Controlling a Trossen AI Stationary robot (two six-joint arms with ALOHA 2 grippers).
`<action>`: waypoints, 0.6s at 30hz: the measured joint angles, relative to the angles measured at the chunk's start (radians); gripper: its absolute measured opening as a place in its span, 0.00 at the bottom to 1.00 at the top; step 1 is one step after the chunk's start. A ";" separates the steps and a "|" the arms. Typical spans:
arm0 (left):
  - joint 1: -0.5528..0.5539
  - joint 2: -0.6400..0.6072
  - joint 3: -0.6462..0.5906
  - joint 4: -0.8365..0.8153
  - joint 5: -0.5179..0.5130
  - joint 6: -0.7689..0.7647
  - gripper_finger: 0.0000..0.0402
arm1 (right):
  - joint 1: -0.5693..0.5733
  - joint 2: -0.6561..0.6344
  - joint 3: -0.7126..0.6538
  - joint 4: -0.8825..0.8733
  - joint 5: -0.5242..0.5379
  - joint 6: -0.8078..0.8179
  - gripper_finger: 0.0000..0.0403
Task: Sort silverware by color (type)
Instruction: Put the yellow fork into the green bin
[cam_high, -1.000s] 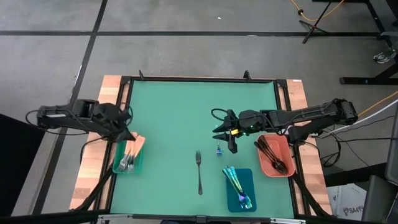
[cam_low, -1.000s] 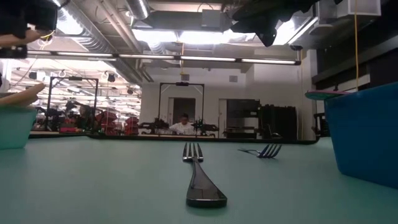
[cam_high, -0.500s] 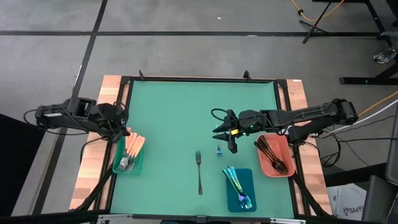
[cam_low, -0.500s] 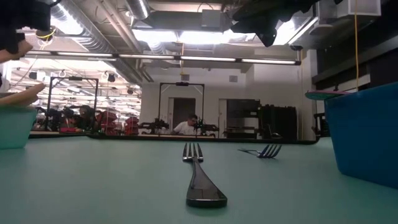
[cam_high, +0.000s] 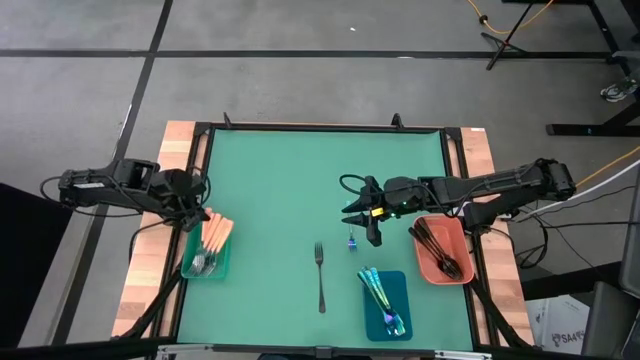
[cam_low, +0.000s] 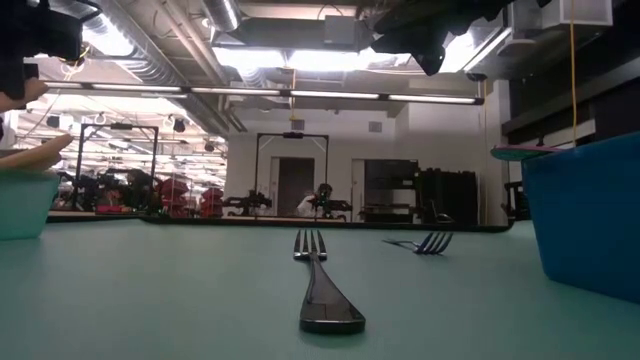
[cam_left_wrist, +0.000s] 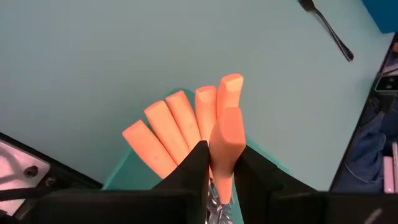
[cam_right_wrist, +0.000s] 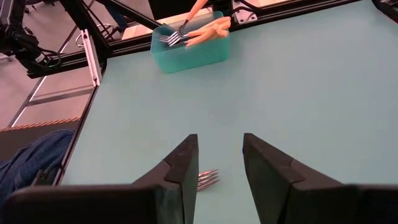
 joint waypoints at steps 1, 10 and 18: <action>0.000 0.000 0.000 0.001 -0.005 -0.002 0.12 | 0.000 0.000 0.000 0.000 0.000 0.000 0.29; 0.000 0.000 0.000 0.006 -0.019 -0.027 0.16 | 0.000 0.000 0.000 0.000 0.000 0.000 0.29; 0.000 0.000 0.000 0.008 -0.029 -0.042 0.16 | 0.000 0.000 0.000 0.000 0.000 0.000 0.29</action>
